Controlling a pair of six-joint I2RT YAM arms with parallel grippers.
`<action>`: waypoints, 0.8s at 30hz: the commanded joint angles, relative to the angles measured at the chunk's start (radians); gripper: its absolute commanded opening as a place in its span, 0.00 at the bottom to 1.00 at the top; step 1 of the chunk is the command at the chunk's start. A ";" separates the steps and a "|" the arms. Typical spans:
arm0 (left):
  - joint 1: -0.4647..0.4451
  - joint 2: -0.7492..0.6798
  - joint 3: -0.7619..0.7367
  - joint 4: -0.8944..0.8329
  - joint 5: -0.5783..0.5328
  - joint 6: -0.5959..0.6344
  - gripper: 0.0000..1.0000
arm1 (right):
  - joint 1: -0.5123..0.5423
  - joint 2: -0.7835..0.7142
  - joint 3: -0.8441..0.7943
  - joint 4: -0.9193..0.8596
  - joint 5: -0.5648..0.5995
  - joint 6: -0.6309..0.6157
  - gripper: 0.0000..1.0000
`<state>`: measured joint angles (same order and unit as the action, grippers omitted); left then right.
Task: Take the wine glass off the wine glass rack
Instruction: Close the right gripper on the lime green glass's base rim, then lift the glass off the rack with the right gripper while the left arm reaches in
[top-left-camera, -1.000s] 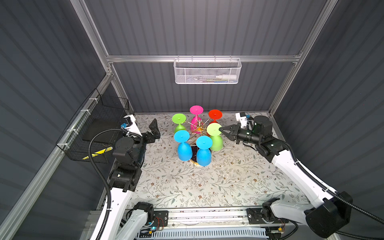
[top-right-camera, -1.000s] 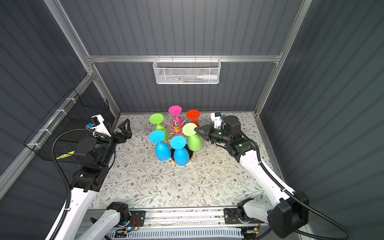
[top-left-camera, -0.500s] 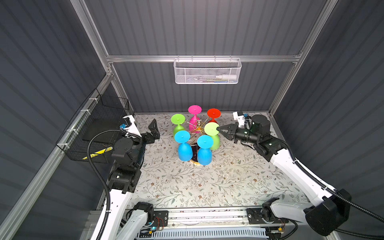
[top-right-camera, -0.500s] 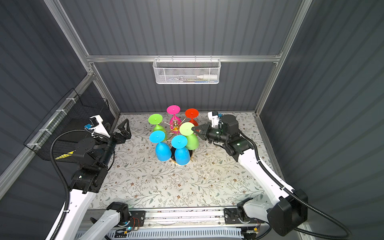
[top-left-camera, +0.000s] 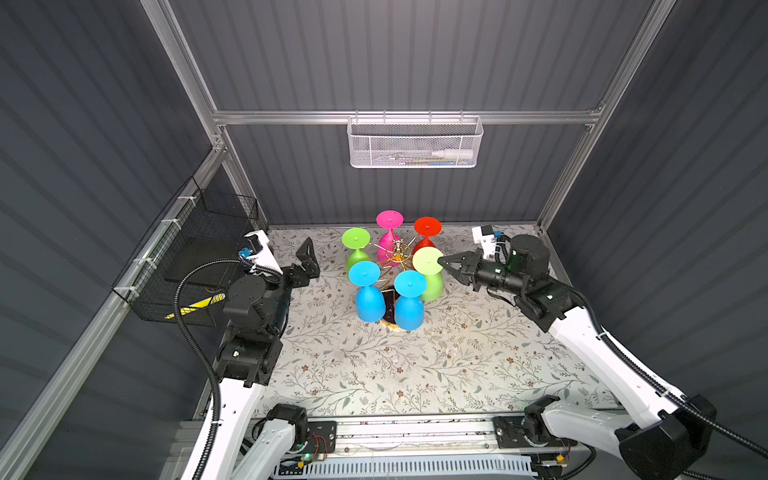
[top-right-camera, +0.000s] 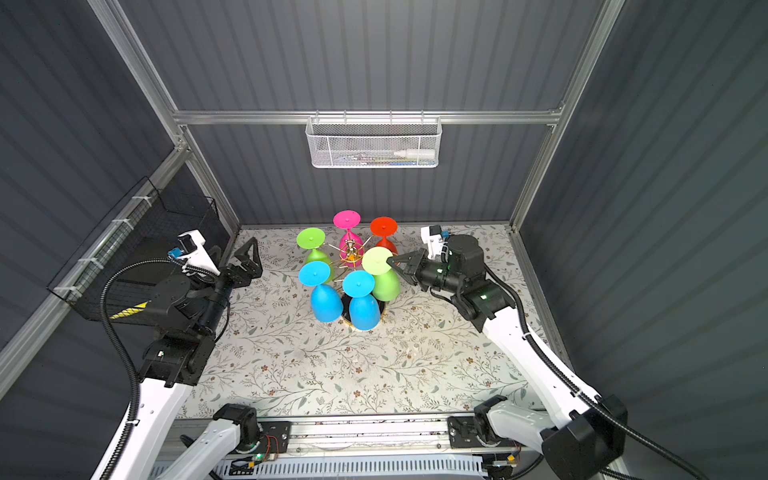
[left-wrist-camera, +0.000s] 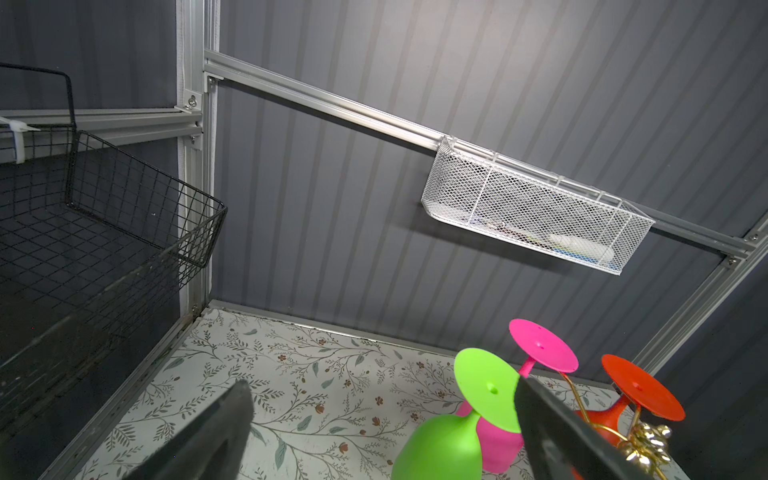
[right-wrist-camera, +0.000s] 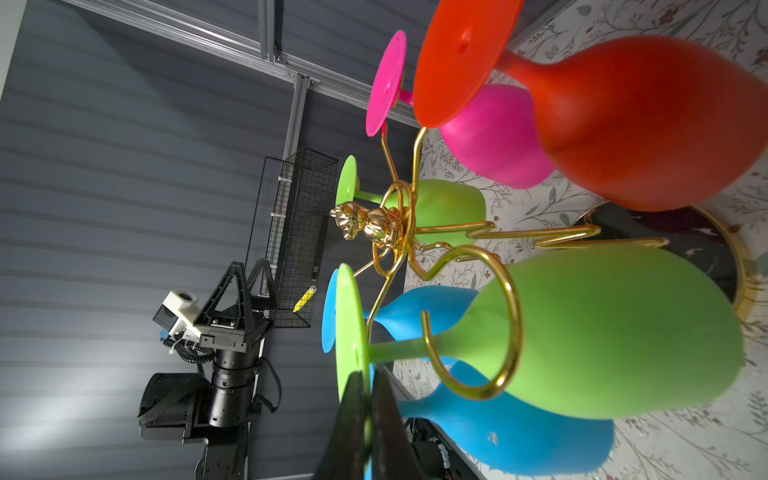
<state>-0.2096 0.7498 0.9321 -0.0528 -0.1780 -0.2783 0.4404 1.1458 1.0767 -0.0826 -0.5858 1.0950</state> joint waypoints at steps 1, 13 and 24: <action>-0.002 -0.018 0.027 0.004 0.020 -0.012 1.00 | 0.004 -0.020 -0.018 -0.006 0.015 -0.012 0.00; -0.003 -0.026 0.024 0.039 0.055 0.054 1.00 | 0.000 -0.140 -0.071 -0.072 0.063 -0.038 0.00; -0.003 0.016 -0.005 0.172 0.229 0.113 1.00 | -0.140 -0.297 -0.100 -0.217 0.068 -0.088 0.00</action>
<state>-0.2096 0.7471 0.9321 0.0635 -0.0265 -0.1982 0.3420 0.8921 0.9833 -0.2520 -0.5186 1.0451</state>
